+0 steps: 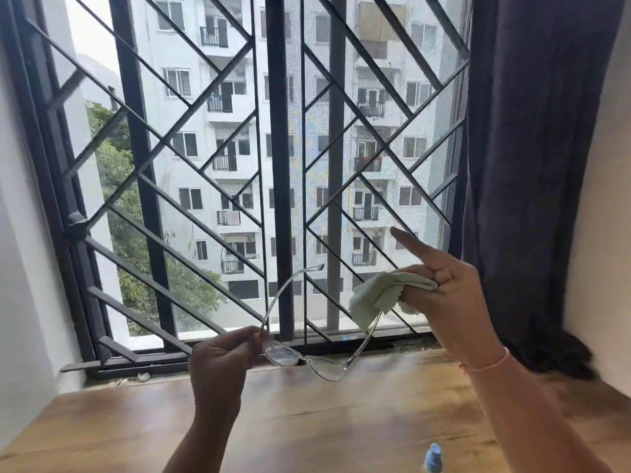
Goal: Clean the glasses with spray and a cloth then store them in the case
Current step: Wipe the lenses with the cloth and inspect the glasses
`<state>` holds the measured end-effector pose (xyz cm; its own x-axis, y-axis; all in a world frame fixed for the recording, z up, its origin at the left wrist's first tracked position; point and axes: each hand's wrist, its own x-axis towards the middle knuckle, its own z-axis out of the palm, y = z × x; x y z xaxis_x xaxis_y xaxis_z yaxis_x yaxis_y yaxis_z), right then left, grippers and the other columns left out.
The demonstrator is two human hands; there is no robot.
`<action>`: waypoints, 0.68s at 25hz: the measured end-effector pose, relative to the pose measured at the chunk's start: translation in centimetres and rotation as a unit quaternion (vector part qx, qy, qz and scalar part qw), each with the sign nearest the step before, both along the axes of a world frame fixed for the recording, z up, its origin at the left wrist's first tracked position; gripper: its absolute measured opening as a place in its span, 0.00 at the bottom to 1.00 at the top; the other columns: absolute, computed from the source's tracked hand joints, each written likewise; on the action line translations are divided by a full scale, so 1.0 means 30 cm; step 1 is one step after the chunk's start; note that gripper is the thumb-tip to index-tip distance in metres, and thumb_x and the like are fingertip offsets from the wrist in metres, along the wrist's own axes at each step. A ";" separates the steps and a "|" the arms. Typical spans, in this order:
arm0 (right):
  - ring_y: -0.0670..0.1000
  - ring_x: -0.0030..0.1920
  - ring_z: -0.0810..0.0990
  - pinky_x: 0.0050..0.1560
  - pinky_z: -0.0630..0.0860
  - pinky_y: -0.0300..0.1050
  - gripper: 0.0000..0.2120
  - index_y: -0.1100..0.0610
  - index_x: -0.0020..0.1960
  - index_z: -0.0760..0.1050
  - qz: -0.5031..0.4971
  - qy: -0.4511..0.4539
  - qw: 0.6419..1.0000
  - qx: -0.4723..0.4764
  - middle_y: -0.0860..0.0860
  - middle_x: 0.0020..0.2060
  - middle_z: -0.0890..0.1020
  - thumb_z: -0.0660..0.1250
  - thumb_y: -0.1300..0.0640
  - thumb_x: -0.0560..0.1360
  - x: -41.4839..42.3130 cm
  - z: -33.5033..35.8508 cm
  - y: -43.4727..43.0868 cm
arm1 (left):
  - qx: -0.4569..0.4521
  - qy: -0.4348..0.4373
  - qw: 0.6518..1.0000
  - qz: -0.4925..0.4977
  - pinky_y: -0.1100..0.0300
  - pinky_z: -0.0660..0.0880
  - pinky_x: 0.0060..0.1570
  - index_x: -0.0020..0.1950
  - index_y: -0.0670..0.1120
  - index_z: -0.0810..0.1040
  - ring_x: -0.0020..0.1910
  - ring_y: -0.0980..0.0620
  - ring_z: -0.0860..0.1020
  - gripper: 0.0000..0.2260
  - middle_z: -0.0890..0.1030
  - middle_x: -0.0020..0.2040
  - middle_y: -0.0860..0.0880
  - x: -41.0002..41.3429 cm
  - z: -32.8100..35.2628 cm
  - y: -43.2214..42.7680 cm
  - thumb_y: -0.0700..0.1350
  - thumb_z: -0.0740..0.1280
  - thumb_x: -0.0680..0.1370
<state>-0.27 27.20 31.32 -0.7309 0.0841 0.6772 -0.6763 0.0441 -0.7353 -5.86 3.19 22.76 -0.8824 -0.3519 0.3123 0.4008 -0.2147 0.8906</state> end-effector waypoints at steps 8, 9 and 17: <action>0.57 0.32 0.70 0.33 0.71 0.48 0.23 0.54 0.49 0.83 -0.074 0.026 0.992 -0.098 0.65 0.31 0.78 0.66 0.76 0.62 -0.058 -0.029 0.007 | -0.268 0.162 0.927 0.206 0.65 0.74 0.41 0.43 0.55 0.81 0.38 0.61 0.79 0.11 0.82 0.38 0.66 0.076 0.058 0.018 0.41 0.70 0.65; 0.57 0.31 0.69 0.29 0.69 0.44 0.21 0.55 0.46 0.84 -0.087 0.029 0.991 -0.099 0.67 0.31 0.77 0.65 0.75 0.61 -0.058 -0.032 0.001 | -0.292 0.180 0.913 0.221 0.66 0.73 0.41 0.39 0.50 0.83 0.39 0.60 0.79 0.07 0.83 0.37 0.59 0.075 0.059 0.023 0.40 0.69 0.64; 0.48 0.41 0.84 0.46 0.80 0.46 0.17 0.54 0.44 0.83 -0.268 0.170 0.947 0.043 0.50 0.41 0.85 0.65 0.73 0.66 -0.013 -0.115 -0.093 | -0.425 0.282 0.815 0.276 0.66 0.72 0.40 0.36 0.41 0.83 0.34 0.54 0.79 0.08 0.84 0.35 0.47 0.059 0.063 0.058 0.38 0.64 0.69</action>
<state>-0.67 24.39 27.88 -0.3371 0.3163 0.8867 -0.7366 0.4979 -0.4577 -4.09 4.95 24.65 -0.2950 -0.0916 0.9511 0.6247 0.7347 0.2645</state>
